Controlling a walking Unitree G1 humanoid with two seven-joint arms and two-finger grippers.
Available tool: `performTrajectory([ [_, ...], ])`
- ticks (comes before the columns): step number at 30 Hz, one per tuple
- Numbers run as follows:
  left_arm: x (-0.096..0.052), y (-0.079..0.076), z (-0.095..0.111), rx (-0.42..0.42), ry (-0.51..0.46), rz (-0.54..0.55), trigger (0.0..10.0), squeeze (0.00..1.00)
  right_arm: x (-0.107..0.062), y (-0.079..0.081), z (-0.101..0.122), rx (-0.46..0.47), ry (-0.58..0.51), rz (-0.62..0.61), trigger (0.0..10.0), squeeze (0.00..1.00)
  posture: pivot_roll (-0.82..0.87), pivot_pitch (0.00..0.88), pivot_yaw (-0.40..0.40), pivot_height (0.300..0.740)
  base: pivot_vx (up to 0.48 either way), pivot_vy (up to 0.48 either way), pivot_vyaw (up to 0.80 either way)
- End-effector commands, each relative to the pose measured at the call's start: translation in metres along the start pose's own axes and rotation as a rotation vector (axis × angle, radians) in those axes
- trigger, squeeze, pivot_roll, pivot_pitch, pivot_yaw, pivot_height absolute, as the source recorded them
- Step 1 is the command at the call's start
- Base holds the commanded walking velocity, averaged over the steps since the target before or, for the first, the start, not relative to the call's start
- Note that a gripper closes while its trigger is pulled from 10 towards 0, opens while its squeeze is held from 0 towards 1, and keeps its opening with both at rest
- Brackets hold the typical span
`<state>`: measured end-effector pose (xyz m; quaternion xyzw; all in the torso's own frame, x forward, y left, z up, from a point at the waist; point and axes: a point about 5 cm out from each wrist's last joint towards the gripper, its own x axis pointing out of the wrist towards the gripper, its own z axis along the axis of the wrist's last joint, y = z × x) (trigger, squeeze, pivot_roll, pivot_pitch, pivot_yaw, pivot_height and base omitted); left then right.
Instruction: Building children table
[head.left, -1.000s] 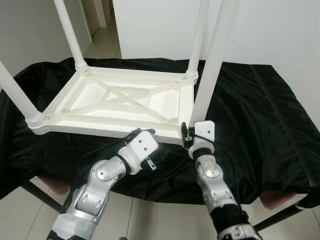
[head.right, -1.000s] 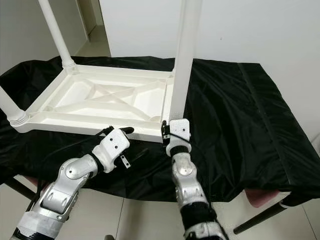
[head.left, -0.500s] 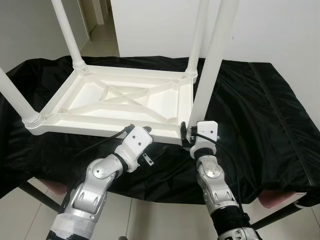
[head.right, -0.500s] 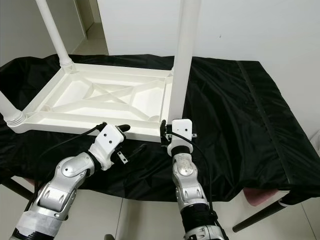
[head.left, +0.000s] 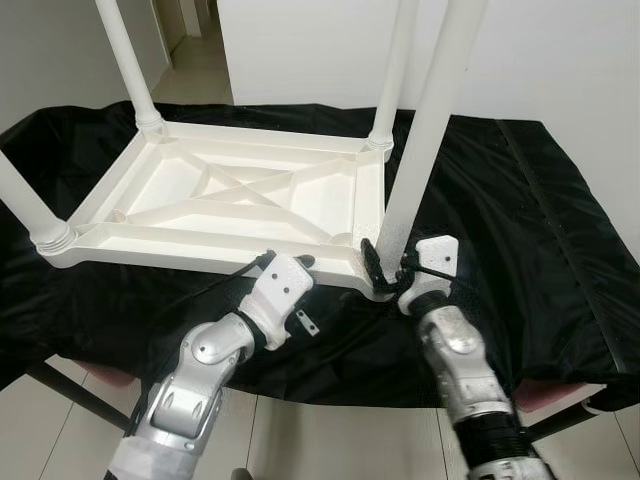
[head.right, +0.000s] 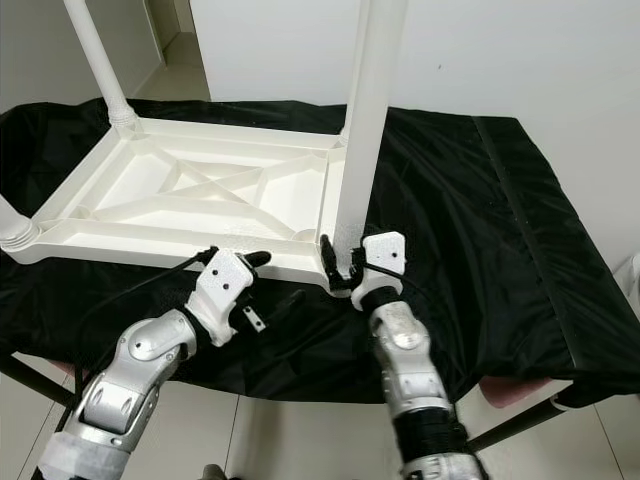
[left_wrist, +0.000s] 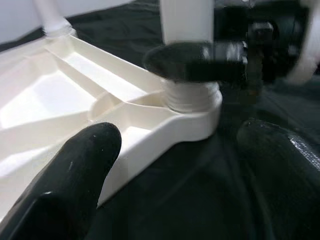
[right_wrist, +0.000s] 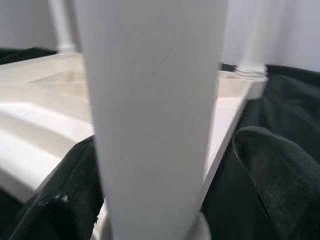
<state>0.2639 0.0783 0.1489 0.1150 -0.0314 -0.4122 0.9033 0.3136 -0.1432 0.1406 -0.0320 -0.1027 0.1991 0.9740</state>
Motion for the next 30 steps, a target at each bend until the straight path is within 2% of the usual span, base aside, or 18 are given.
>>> performTrajectory([
  [1, -0.001, -0.007, 0.000, -0.009, 0.009, -0.078, 10.0, 0.00, 0.002, 0.000, 0.001, 0.013, -0.005, 0.064, 10.0, 0.00, -0.10, 0.060, 0.046, 0.740, 0.000, 0.000, 0.00],
  [6, -0.001, -0.010, 0.001, -0.006, 0.016, -0.105, 10.0, 0.00, 0.002, -0.004, 0.000, 0.003, 0.010, 0.137, 10.0, 0.00, -0.11, 0.054, 0.061, 0.740, 0.000, 0.000, 0.00],
  [8, -0.001, -0.012, 0.002, 0.000, 0.020, -0.137, 10.0, 0.00, 0.005, -0.014, -0.003, -0.044, 0.069, 0.249, 10.0, 0.00, -0.12, 0.054, 0.091, 0.740, 0.000, 0.000, 0.00],
  [10, -0.001, -0.012, 0.002, 0.000, 0.020, -0.137, 10.0, 0.00, 0.005, -0.014, -0.003, -0.044, 0.069, 0.249, 10.0, 0.00, -0.12, 0.054, 0.091, 0.740, 0.000, 0.000, 0.00],
  [12, 0.001, -0.010, 0.006, 0.014, 0.015, -0.142, 10.0, 0.00, 0.007, -0.024, -0.010, -0.062, 0.154, 0.378, 10.0, 0.00, -0.12, 0.052, 0.114, 0.740, 0.000, 0.000, 0.00],
  [13, 0.002, -0.009, 0.009, 0.032, 0.011, -0.145, 10.0, 0.00, 0.007, -0.028, -0.013, -0.056, 0.192, 0.426, 3.6, 0.00, -0.11, 0.061, 0.118, 0.740, 0.000, 0.000, 0.00],
  [16, 0.003, -0.008, 0.011, 0.051, 0.008, -0.151, 10.0, 0.00, 0.008, -0.030, -0.015, -0.045, 0.220, 0.465, 3.6, 0.00, -0.11, 0.061, 0.118, 0.740, 0.000, 0.000, 0.00],
  [17, 0.001, -0.007, 0.011, 0.057, 0.013, -0.151, 10.0, 0.00, 0.008, -0.031, -0.015, -0.056, 0.221, 0.465, 0.0, 0.00, -0.11, 0.066, 0.121, 0.740, 0.000, 0.000, 0.00],
  [20, -0.001, 0.000, 0.010, 0.071, 0.025, -0.135, 10.0, 0.00, 0.007, -0.030, -0.014, -0.057, 0.209, 0.484, 0.0, 0.00, -0.11, 0.065, 0.116, 0.740, 0.000, 0.000, 0.00],
  [26, -0.001, 0.002, 0.010, 0.078, 0.027, -0.125, 10.0, 0.00, 0.005, -0.028, -0.016, -0.050, 0.212, 0.510, 0.0, 0.00, -0.11, 0.064, 0.113, 0.740, 0.000, 0.000, 0.00],
  [27, 0.001, 0.001, 0.010, 0.076, 0.023, -0.125, 10.0, 0.00, 0.004, -0.029, -0.017, -0.047, 0.208, 0.506, 10.0, 0.00, -0.12, 0.062, 0.120, 0.740, 0.000, 0.000, 0.00],
  [30, 0.004, -0.002, 0.012, 0.073, 0.016, -0.135, 10.0, 0.00, 0.003, -0.030, -0.016, -0.041, 0.191, 0.486, 10.0, 0.00, -0.12, 0.058, 0.122, 0.740, 0.000, 0.000, 0.00],
])
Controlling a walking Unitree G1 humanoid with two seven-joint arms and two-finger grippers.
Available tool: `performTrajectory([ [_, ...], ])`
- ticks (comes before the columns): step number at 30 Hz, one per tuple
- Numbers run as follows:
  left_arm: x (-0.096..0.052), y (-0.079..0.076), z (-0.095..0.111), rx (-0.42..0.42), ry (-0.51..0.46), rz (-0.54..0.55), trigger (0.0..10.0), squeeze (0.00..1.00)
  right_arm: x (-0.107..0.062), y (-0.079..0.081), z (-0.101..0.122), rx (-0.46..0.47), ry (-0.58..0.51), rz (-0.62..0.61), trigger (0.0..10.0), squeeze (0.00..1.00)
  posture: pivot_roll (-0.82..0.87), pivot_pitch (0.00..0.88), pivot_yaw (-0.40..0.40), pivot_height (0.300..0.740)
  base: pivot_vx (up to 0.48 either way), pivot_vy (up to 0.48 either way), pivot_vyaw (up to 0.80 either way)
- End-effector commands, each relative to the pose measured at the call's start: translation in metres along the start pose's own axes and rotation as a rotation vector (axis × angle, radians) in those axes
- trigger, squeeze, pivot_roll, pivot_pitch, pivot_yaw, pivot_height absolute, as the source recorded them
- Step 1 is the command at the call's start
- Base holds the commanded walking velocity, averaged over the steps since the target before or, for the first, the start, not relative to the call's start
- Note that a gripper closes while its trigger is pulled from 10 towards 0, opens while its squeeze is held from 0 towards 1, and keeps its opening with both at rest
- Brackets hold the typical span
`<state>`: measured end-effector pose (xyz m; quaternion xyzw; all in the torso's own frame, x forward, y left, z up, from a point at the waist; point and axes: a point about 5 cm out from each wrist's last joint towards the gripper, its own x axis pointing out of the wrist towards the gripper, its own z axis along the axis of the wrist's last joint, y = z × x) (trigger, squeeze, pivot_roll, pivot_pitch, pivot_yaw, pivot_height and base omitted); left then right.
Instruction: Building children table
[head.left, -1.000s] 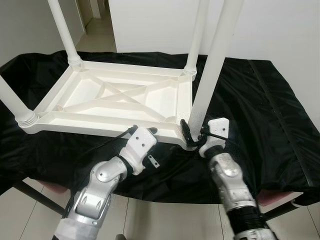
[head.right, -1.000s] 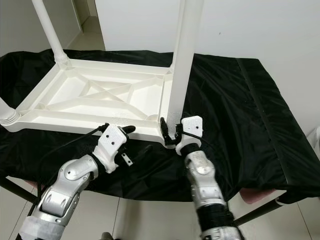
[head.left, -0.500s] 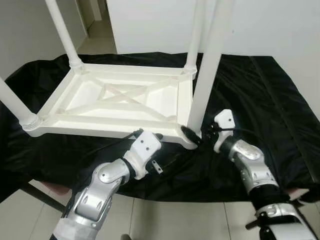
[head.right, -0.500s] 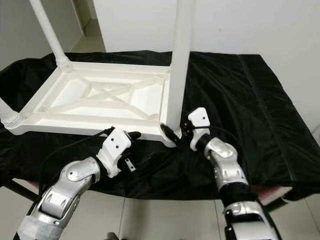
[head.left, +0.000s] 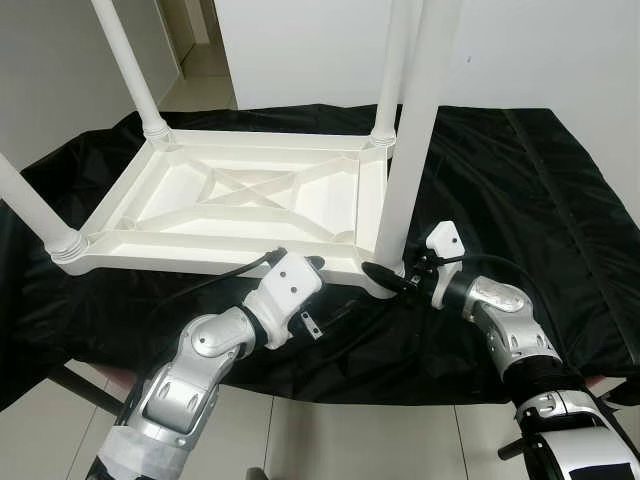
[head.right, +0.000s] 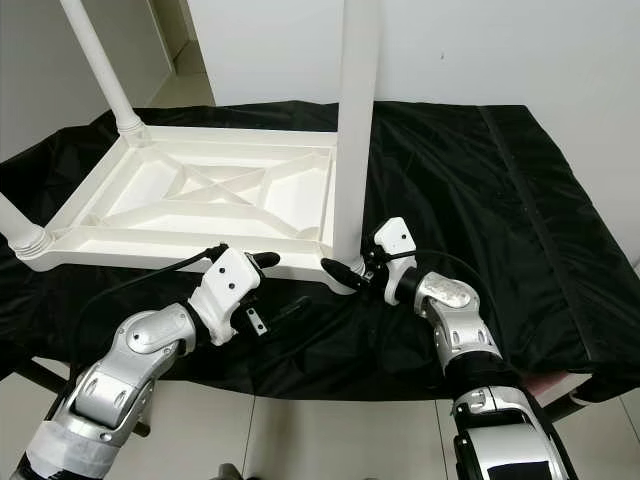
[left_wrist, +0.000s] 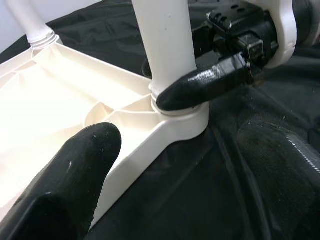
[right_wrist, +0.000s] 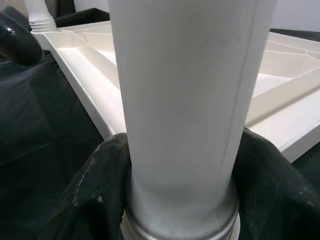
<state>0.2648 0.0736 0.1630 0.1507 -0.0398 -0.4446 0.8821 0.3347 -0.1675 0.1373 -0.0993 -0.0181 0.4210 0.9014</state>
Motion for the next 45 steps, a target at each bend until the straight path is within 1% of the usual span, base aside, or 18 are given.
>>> performTrajectory([
  [1, 0.002, -0.004, -0.002, 0.000, 0.007, -0.066, 10.0, 0.00, -0.004, 0.004, -0.007, 0.035, -0.002, -0.019, 10.0, 0.00, -0.12, 0.059, 0.123, 0.740, 0.000, 0.000, 0.00],
  [4, 0.002, -0.005, -0.003, 0.003, 0.009, -0.068, 10.0, 0.00, -0.005, 0.007, -0.005, 0.044, -0.026, -0.055, 10.0, 0.00, -0.12, 0.058, 0.121, 0.740, 0.000, 0.000, 0.00],
  [7, 0.002, -0.004, -0.002, 0.005, 0.009, -0.060, 10.0, 0.00, -0.003, 0.018, -0.002, 0.058, -0.067, -0.135, 10.0, 0.00, -0.12, 0.063, 0.116, 0.740, 0.000, 0.000, 0.00],
  [11, 0.000, -0.002, -0.002, 0.006, 0.009, -0.055, 10.0, 0.00, 0.000, 0.026, -0.004, 0.063, -0.059, -0.212, 10.0, 0.00, -0.12, 0.063, 0.116, 0.740, 0.000, 0.000, 0.00],
  [13, 0.000, 0.000, -0.003, 0.008, 0.013, -0.046, 10.0, 0.00, 0.000, 0.032, -0.008, 0.050, -0.051, -0.343, 10.0, 0.00, -0.12, 0.068, 0.110, 0.740, 0.000, 0.000, 0.00],
  [14, 0.000, 0.000, -0.003, 0.008, 0.013, -0.046, 10.0, 0.00, 0.000, 0.032, -0.008, 0.050, -0.051, -0.343, 10.0, 0.00, -0.12, 0.068, 0.110, 0.740, 0.000, 0.000, 0.00],
  [17, 0.000, 0.001, -0.003, 0.005, 0.012, -0.030, 10.0, 0.00, 0.003, 0.053, -0.012, 0.133, -0.054, -0.586, 10.0, 0.00, -0.12, 0.074, 0.095, 0.740, 0.000, 0.000, 0.00],
  [18, 0.000, 0.001, -0.003, 0.005, 0.012, -0.030, 10.0, 0.00, 0.003, 0.053, -0.012, 0.133, -0.054, -0.586, 10.0, 0.00, -0.12, 0.074, 0.095, 0.740, 0.000, 0.000, 0.00],
  [20, 0.000, 0.001, -0.004, 0.002, 0.012, -0.023, 10.0, 0.00, 0.006, 0.063, -0.014, 0.177, -0.034, -0.672, 10.0, 0.00, -0.12, 0.075, 0.092, 0.740, 0.000, 0.000, 0.00],
  [23, 0.000, 0.001, -0.004, 0.001, 0.011, -0.019, 10.0, 0.00, 0.008, 0.068, -0.013, 0.184, -0.030, -0.699, 10.0, 0.00, -0.12, 0.076, 0.086, 0.740, 0.000, 0.000, 0.00],
  [25, 0.000, 0.000, -0.003, -0.002, 0.006, -0.010, 10.0, 0.00, 0.016, 0.077, -0.009, 0.198, -0.035, -0.739, 10.0, 0.00, -0.11, 0.075, 0.085, 0.740, 0.000, 0.000, 0.00],
  [26, 0.000, 0.000, -0.002, -0.003, 0.006, -0.009, 10.0, 0.00, 0.020, 0.080, -0.005, 0.184, -0.048, -0.711, 10.0, 0.00, -0.11, 0.073, 0.089, 0.740, 0.000, 0.000, 0.00],
  [31, -0.001, 0.000, -0.003, -0.003, 0.009, -0.013, 10.0, 0.00, 0.021, 0.080, -0.003, 0.185, -0.066, -0.685, 10.0, 0.00, -0.11, 0.072, 0.093, 0.740, 0.000, 0.000, 0.00],
  [32, -0.001, 0.000, -0.003, -0.001, 0.011, -0.015, 10.0, 0.00, 0.019, 0.079, -0.002, 0.186, -0.080, -0.670, 10.0, 1.00, -0.12, 0.073, 0.094, 0.740, 0.000, 0.000, 0.00],
  [40, -0.002, 0.005, -0.004, 0.007, 0.015, -0.014, 10.0, 0.00, 0.005, 0.067, 0.010, 0.114, -0.129, -0.615, 10.0, 1.00, -0.13, 0.072, 0.100, 0.740, 0.000, 0.000, 0.00],
  [41, -0.002, 0.006, -0.003, 0.007, 0.015, -0.014, 10.0, 0.00, 0.003, 0.064, 0.012, 0.086, -0.128, -0.572, 10.0, 0.00, -0.13, 0.073, 0.104, 0.740, 0.000, 0.000, 0.00],
  [44, -0.002, 0.006, -0.003, 0.007, 0.015, -0.014, 10.0, 0.00, 0.003, 0.064, 0.012, 0.086, -0.128, -0.572, 10.0, 0.00, -0.13, 0.073, 0.104, 0.740, 0.000, 0.000, 0.00],
  [45, -0.002, 0.006, -0.003, 0.007, 0.015, -0.014, 10.0, 0.00, 0.002, 0.061, 0.012, 0.068, -0.126, -0.524, 10.0, 0.00, -0.13, 0.073, 0.106, 0.740, 0.000, 0.000, 0.00],
])
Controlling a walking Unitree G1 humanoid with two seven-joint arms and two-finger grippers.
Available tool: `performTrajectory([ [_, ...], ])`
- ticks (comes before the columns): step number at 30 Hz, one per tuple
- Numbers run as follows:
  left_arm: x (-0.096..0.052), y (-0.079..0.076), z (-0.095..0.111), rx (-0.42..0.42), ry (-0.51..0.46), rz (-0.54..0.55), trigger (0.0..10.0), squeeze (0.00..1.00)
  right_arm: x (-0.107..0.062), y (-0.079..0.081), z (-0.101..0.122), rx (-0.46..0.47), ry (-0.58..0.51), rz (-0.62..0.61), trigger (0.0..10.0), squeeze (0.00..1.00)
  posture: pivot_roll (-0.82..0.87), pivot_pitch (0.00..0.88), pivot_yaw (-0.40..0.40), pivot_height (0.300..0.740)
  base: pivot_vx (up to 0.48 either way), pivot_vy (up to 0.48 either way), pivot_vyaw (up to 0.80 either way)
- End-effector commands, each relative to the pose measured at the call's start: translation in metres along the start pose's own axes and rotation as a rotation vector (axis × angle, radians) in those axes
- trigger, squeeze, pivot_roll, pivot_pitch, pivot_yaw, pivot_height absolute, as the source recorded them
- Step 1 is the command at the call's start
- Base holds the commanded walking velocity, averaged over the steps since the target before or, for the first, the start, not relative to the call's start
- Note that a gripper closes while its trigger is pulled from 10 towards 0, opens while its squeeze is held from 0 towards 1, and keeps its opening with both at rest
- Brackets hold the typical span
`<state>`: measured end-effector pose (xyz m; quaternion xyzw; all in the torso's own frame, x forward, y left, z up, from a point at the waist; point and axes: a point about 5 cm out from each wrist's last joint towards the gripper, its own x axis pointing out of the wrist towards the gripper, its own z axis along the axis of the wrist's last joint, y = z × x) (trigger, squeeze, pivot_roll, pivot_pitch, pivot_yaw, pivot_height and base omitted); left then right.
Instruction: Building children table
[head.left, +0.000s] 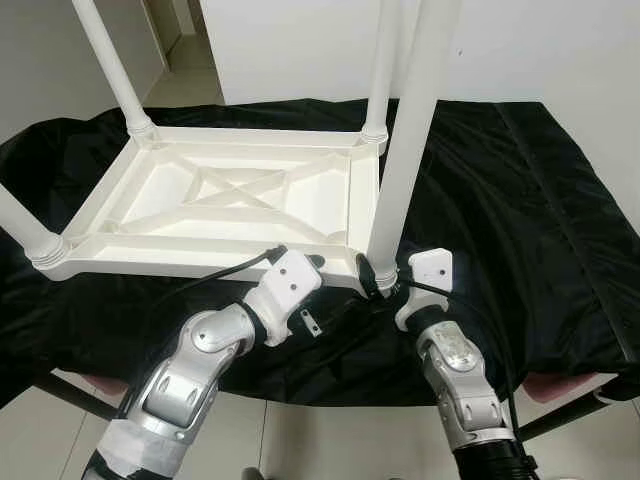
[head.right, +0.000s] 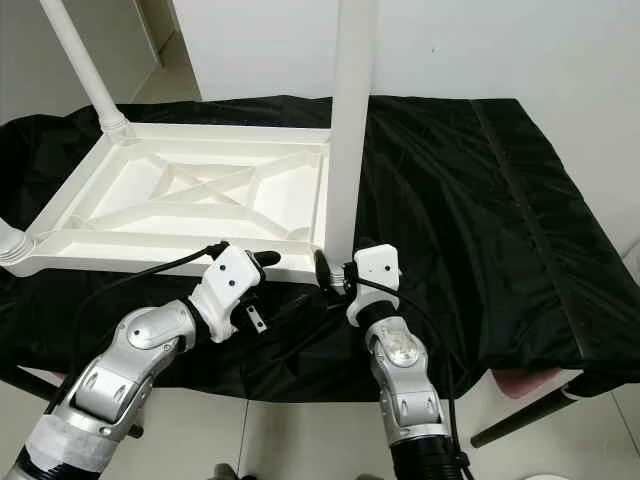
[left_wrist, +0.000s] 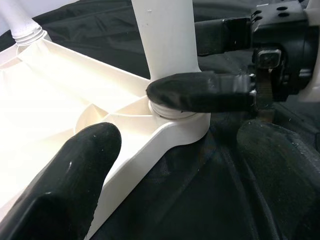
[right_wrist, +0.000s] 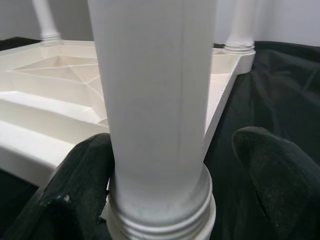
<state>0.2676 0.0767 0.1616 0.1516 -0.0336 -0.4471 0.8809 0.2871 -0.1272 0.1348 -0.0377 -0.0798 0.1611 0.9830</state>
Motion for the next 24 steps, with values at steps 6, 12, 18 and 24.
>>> performTrajectory([
  [6, -0.002, 0.004, 0.001, 0.017, 0.004, -0.012, 10.0, 0.00, 0.017, -0.005, 0.009, -0.032, -0.039, 0.284, 10.0, 0.00, -0.12, 0.074, 0.120, 0.740, 0.000, 0.000, 0.00],
  [12, -0.002, 0.005, 0.002, 0.022, 0.006, -0.014, 10.0, 0.00, 0.032, -0.012, 0.010, -0.075, -0.028, 0.345, 10.0, 0.00, -0.11, 0.069, 0.124, 0.740, 0.000, 0.000, 0.00],
  [18, -0.003, 0.007, 0.003, 0.025, 0.003, -0.011, 10.0, 0.00, 0.039, -0.015, 0.007, -0.086, 0.012, 0.425, 7.8, 0.00, -0.11, 0.069, 0.122, 0.740, 0.000, 0.000, 0.00],
  [24, -0.007, 0.007, 0.004, 0.022, 0.003, -0.015, 10.0, 0.00, 0.041, -0.021, 0.003, -0.087, 0.022, 0.472, 0.0, 0.00, -0.10, 0.072, 0.107, 0.740, 0.000, 0.000, 0.00],
])
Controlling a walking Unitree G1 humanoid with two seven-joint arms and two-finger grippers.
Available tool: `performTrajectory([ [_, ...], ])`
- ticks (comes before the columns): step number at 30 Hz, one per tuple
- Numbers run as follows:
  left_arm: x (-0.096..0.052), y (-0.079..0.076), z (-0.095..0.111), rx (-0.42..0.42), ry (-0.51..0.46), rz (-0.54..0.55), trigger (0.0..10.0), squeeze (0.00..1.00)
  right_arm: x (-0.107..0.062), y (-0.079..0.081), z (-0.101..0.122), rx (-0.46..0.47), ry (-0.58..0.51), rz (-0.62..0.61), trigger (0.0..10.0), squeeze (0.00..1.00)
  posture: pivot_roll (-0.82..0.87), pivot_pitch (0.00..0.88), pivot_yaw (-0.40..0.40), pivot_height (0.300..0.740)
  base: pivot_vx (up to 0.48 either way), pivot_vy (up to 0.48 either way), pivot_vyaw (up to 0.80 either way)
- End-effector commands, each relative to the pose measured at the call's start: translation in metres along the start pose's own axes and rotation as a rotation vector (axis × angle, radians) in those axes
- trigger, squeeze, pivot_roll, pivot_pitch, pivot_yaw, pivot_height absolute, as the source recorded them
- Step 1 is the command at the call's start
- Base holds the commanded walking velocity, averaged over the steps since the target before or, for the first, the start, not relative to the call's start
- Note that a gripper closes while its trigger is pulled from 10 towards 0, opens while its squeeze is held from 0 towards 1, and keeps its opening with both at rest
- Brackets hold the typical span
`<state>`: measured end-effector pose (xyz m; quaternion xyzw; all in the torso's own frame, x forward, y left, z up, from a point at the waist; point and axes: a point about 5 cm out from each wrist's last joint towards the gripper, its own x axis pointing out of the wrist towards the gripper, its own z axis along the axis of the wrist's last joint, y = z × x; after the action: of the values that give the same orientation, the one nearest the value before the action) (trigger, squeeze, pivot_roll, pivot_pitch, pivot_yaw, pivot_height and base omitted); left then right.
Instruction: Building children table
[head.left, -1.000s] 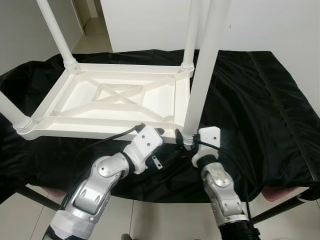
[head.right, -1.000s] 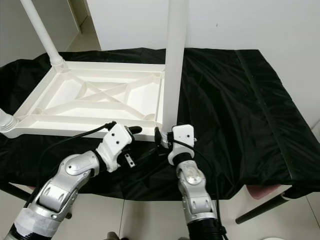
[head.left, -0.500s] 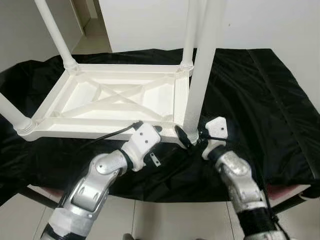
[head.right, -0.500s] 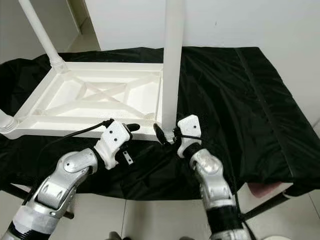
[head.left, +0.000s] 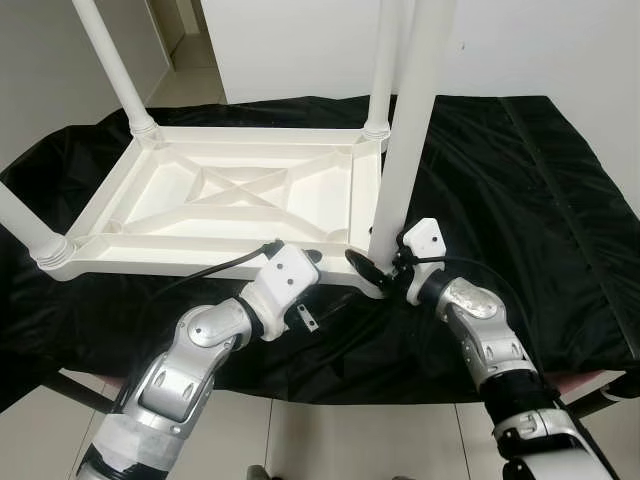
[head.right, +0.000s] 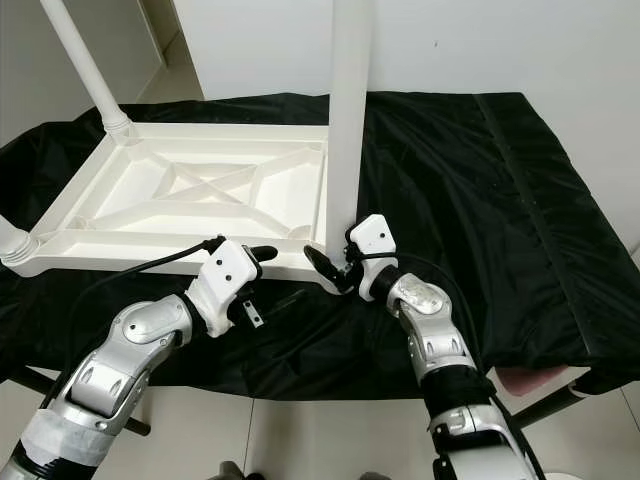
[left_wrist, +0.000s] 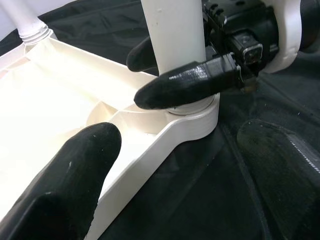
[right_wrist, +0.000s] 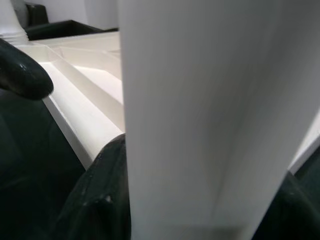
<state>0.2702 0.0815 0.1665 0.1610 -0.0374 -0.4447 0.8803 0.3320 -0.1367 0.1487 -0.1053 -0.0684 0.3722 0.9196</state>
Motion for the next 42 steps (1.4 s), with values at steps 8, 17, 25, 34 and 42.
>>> performTrajectory([
  [8, -0.008, -0.001, -0.004, 0.009, 0.019, -0.024, 10.0, 0.00, 0.000, 0.003, -0.002, 0.065, -0.017, -0.059, 10.0, 0.00, -0.10, 0.069, 0.089, 0.740, 0.000, 0.000, 0.00],
  [17, -0.006, 0.001, -0.005, 0.003, 0.012, 0.006, 10.0, 0.00, -0.002, 0.006, -0.005, 0.092, -0.051, -0.218, 10.0, 0.00, -0.11, 0.079, 0.067, 0.740, 0.000, 0.000, 0.00],
  [25, -0.005, -0.003, -0.007, -0.015, 0.008, 0.018, 10.0, 0.00, -0.002, 0.016, -0.001, 0.148, -0.098, -0.385, 10.0, 0.00, -0.12, 0.085, 0.045, 0.740, 0.000, 0.000, 0.00],
  [34, -0.003, -0.003, -0.006, -0.022, -0.001, 0.038, 10.0, 0.00, -0.007, 0.017, -0.002, 0.160, -0.060, -0.676, 10.0, 0.00, -0.12, 0.087, 0.028, 0.740, 0.000, 0.000, 0.00],
  [42, -0.003, -0.003, -0.007, -0.025, 0.000, 0.039, 10.0, 0.00, -0.006, 0.024, 0.004, 0.201, -0.116, -0.650, 10.0, 1.00, -0.12, 0.091, 0.028, 0.740, 0.000, 0.000, 0.00],
])
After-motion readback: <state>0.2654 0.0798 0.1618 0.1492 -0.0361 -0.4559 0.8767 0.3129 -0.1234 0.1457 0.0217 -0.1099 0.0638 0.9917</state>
